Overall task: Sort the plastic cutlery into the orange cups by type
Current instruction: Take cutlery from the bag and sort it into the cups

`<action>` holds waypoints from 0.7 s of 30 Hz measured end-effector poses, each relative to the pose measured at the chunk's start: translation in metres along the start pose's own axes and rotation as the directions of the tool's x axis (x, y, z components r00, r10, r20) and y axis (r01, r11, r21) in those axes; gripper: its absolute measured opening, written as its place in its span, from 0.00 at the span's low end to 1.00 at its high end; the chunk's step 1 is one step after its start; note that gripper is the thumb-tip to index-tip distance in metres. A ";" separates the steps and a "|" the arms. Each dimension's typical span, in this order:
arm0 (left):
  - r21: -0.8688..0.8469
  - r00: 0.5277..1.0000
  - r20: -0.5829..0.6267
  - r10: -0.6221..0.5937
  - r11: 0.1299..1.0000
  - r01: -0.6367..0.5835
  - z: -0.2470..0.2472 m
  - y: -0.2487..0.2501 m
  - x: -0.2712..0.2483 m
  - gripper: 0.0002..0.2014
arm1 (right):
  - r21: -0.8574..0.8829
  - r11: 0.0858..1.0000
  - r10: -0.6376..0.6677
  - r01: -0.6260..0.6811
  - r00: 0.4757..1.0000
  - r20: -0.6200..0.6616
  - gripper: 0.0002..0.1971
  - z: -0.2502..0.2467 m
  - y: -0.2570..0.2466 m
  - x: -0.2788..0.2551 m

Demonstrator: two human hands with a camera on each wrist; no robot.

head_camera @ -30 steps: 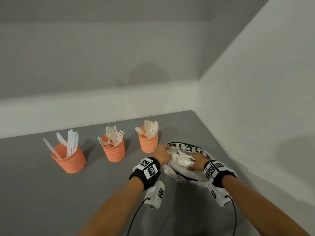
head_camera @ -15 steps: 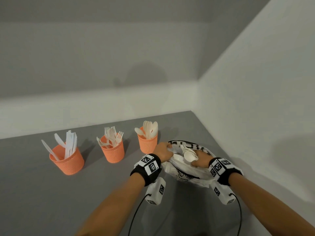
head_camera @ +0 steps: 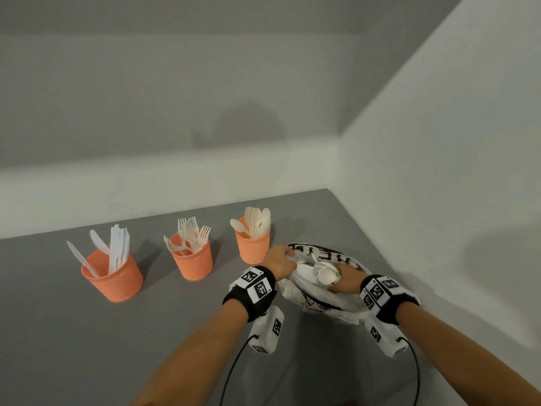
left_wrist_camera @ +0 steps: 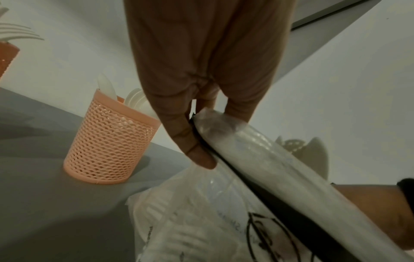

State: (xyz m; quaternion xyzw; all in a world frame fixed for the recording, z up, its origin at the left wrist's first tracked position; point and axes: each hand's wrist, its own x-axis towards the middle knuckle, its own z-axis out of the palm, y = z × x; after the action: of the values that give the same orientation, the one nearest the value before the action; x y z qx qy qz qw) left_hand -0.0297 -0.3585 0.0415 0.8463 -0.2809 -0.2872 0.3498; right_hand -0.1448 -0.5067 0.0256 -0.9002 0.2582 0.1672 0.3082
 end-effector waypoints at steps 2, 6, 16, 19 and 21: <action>-0.012 1.000 -0.002 0.006 1.000 -0.006 0.000 0.001 0.001 0.20 | 0.056 0.998 0.017 -0.016 1.000 -0.013 0.30 -0.007 0.002 -0.001; -0.042 1.000 -0.016 -0.005 0.999 0.004 0.005 0.003 0.004 0.19 | 0.147 0.989 0.008 0.001 0.998 -0.063 0.34 -0.013 0.004 -0.004; 0.111 0.996 0.012 0.093 0.989 -0.094 0.011 0.007 0.001 0.18 | 0.367 0.923 -0.069 0.118 0.987 -0.142 0.16 -0.019 -0.003 -0.017; 0.173 0.989 -0.033 0.141 0.976 -0.134 0.006 0.011 -0.002 0.16 | 0.366 0.923 -0.068 0.116 0.988 -0.142 0.17 -0.021 -0.005 -0.020; 0.143 0.980 -0.070 0.184 0.974 -0.173 0.003 0.014 -0.005 0.15 | 0.347 0.932 -0.053 0.103 0.987 -0.152 0.13 -0.022 -0.008 -0.020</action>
State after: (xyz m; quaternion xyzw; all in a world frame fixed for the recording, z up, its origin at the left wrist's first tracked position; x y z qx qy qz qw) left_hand -0.0390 -0.3649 0.0515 0.8507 -0.3601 -0.1995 0.3269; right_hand -0.1538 -0.5082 0.0552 -0.8491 0.2689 0.0422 0.4527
